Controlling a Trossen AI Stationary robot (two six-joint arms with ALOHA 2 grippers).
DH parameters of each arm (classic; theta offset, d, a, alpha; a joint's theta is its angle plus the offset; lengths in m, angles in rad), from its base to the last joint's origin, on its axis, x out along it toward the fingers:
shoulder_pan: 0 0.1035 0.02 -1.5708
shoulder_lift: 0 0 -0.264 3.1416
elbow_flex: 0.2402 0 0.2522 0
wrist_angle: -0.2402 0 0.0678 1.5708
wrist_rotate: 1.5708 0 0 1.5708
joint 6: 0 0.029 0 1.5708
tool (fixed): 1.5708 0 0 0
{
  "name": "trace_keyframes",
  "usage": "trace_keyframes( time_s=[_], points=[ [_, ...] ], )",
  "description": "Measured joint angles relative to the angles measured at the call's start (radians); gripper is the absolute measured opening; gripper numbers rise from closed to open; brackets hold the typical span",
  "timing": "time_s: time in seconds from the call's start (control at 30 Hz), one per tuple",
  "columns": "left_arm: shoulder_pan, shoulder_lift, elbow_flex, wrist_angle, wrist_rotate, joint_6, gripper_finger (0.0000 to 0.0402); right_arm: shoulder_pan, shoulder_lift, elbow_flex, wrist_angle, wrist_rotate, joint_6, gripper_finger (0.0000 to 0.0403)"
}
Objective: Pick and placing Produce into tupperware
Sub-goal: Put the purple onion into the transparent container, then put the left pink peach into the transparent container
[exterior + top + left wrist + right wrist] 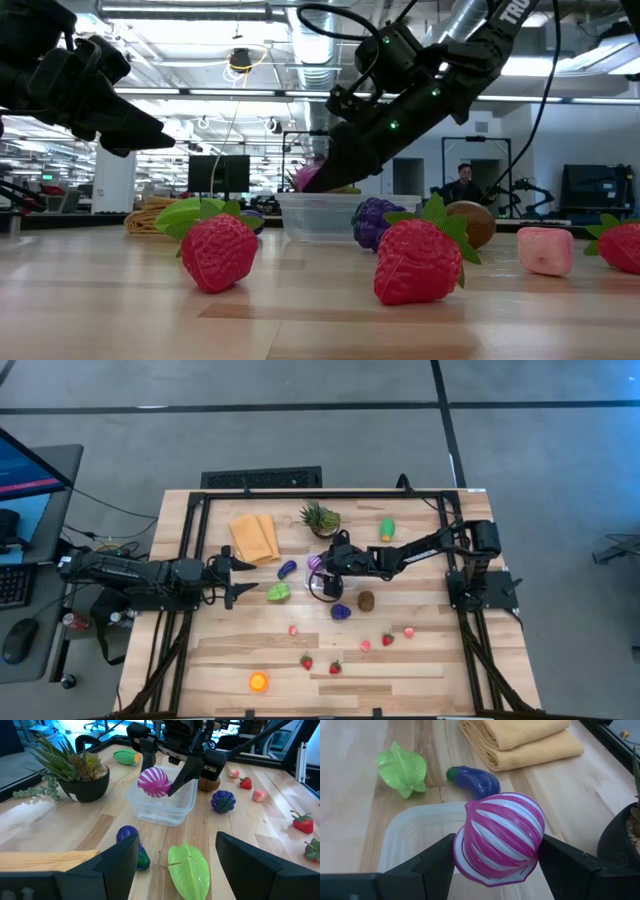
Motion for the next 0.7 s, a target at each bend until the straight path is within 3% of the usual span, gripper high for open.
trace_keyframes(
  time_s=[0.3,0.7],
  points=[
    [0.0,0.0,0.0,0.0,0.0,0.0,0.0255,-0.003,0.0,0.0,0.0,-0.051,0.0,0.0261],
    [0.0,0.0,0.0,0.0,0.0,0.0,0.0255,-0.003,0.0,0.0,0.001,-0.05,-0.002,0.0321]
  ],
)
